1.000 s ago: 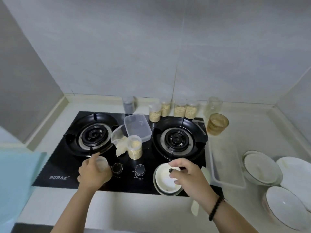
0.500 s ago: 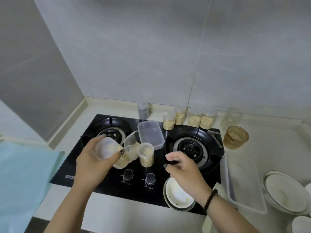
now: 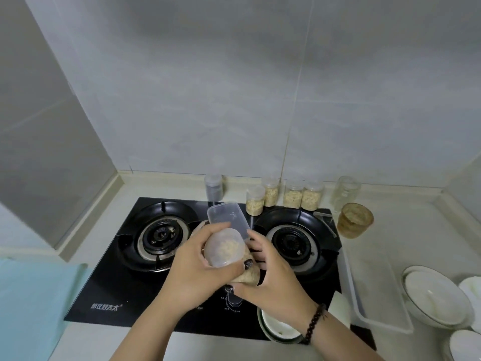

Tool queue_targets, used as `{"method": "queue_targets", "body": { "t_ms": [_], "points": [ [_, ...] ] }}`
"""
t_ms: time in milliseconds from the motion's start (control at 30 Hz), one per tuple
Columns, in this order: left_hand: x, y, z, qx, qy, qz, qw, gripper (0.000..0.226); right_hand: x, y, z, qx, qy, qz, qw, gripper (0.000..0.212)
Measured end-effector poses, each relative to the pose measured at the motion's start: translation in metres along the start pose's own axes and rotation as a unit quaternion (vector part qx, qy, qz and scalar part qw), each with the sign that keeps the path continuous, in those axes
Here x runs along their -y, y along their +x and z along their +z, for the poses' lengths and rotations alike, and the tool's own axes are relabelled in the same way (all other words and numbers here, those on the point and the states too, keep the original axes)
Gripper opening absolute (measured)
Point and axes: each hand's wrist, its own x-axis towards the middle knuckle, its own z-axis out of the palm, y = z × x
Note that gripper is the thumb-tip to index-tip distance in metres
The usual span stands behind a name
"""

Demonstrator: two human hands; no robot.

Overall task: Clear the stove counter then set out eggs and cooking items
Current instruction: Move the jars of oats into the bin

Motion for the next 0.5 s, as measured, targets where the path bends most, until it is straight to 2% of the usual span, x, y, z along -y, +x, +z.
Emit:
{"method": "queue_targets", "body": {
  "t_ms": [100, 200, 267, 333, 433, 500],
  "points": [
    [0.003, 0.01, 0.006, 0.048, -0.009, 0.002, 0.999, 0.065, -0.004, -0.007, -0.005, -0.024, 0.009, 0.02, 0.999, 0.096],
    [0.01, 0.02, 0.011, 0.126, -0.034, 0.001, 0.991, 0.066, -0.01, -0.014, -0.01, -0.056, 0.007, 0.044, 0.997, 0.093],
    [0.017, 0.027, 0.013, 0.151, -0.08, -0.032, 0.985, 0.072, -0.015, -0.018, -0.012, -0.079, 0.011, 0.068, 0.994, 0.092],
    [0.026, 0.036, 0.013, 0.138, -0.087, -0.065, 0.984, 0.064, -0.022, -0.024, -0.016, -0.109, 0.022, 0.099, 0.989, 0.089],
    [0.051, 0.052, 0.014, 0.045, 0.01, -0.098, 0.994, 0.039, -0.034, -0.031, -0.023, -0.162, 0.057, 0.148, 0.974, 0.084],
    [0.07, 0.059, 0.017, 0.02, 0.078, -0.113, 0.99, 0.042, -0.039, -0.035, -0.028, -0.195, 0.079, 0.166, 0.963, 0.076]
  ]
}}
